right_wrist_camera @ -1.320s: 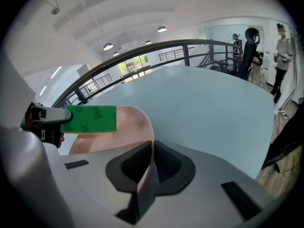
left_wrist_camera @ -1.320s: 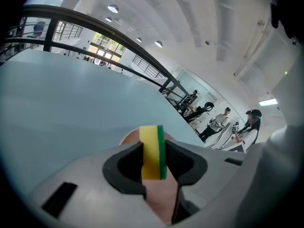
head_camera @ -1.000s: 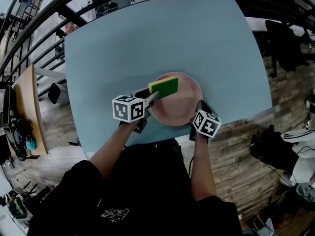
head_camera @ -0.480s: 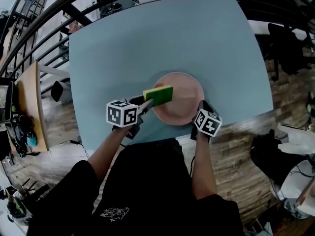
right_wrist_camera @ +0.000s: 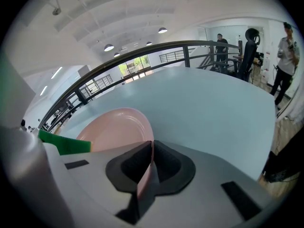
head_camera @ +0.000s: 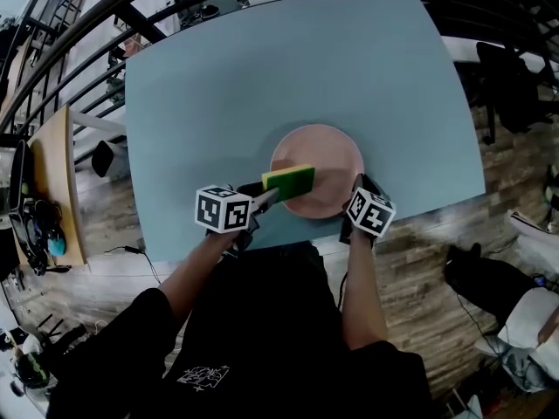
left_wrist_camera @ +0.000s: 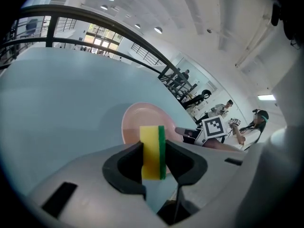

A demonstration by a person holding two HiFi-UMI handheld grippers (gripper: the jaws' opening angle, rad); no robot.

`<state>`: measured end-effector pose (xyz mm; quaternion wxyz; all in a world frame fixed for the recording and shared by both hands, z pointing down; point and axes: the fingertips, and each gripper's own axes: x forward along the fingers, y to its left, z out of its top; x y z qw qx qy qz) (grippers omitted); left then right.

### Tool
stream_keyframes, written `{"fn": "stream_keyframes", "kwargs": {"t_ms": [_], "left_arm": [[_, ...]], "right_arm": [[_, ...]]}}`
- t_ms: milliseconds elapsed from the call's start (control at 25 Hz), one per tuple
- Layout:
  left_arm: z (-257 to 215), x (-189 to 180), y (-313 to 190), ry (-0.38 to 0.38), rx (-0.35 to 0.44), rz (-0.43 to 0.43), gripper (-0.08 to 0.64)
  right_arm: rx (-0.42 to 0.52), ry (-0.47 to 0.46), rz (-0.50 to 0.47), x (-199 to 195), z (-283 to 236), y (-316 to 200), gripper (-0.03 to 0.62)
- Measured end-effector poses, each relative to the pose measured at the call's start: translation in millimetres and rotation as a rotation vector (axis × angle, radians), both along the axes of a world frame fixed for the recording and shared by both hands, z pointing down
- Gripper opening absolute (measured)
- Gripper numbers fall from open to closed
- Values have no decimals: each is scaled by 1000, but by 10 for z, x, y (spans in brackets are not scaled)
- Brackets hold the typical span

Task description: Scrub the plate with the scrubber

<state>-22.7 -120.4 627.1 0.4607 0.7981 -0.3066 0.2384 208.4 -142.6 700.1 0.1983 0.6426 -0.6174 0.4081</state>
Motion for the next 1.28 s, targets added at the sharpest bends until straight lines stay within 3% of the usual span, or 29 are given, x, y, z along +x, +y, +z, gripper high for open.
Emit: {"fn": "stream_keyframes", "kwargs": {"t_ms": [320,1280], "left_arm": [[34,324,223,24,-21,67,132],[109,812,-286,76,18,6,132]], "right_arm": [[-2,11,0,-2,11,-2,20],[-5,31,1,-1,-6,-24,20]]}}
